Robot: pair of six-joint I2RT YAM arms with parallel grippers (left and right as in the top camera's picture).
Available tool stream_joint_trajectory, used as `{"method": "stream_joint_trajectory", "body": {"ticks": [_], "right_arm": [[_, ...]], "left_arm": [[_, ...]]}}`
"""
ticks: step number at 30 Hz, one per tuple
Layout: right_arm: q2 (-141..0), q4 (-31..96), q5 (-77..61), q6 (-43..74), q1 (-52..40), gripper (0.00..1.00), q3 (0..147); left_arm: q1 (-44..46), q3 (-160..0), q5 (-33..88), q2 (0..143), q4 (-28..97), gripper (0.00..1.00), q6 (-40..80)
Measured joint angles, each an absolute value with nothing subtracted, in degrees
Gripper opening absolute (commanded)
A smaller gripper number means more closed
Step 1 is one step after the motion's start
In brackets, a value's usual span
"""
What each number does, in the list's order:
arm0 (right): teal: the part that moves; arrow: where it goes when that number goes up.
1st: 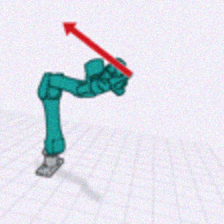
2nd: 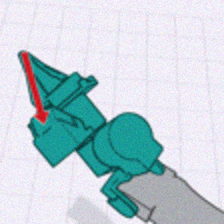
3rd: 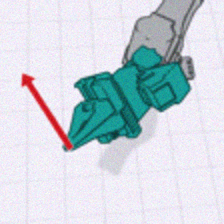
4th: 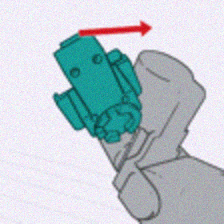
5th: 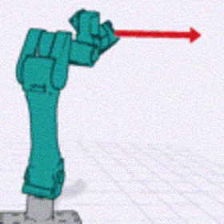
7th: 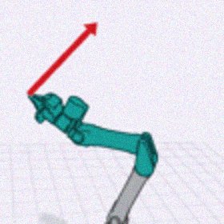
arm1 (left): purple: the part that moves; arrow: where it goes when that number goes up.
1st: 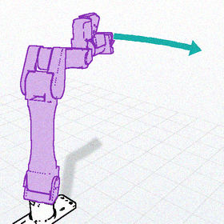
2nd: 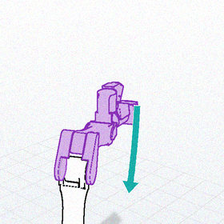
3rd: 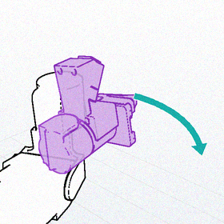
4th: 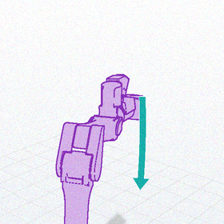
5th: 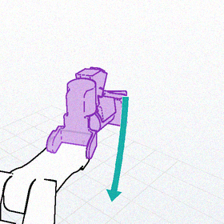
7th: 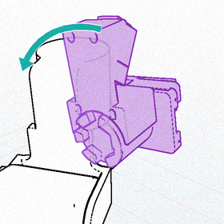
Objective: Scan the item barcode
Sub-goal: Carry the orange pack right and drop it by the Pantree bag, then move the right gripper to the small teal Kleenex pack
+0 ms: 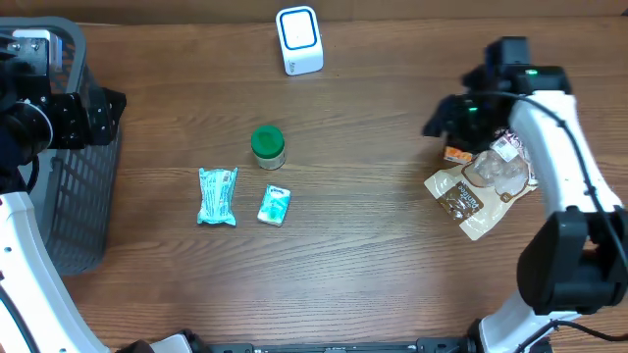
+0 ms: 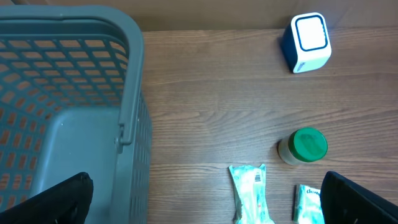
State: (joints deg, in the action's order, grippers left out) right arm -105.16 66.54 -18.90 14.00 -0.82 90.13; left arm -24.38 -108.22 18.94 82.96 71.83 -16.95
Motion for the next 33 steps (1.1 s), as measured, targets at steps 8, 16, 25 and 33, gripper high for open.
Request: {"method": "stream_joint_trajectory", "body": {"ticks": [8, 16, 25, 33], "right_arm": [[-105.2, 54.9, -22.1, 19.8, -20.1, 0.53, 84.0], [-105.4, 40.7, -18.6, 31.2, -39.2, 0.47, 80.8], [-111.6, 26.4, -9.8, 38.7, -50.5, 0.47, 80.7], [-118.3, 26.3, -8.3, 39.9, -52.9, 0.52, 80.5]], "left_arm": [[-24.4, -108.2, 18.9, 83.0, 71.9, 1.0, -17.0], [-24.4, -108.2, 18.9, 83.0, 71.9, 1.0, -17.0], [-24.4, -108.2, 18.9, 83.0, 72.0, 0.99, -17.0], [-24.4, -108.2, 18.9, 83.0, 72.0, 1.0, -17.0]]}}
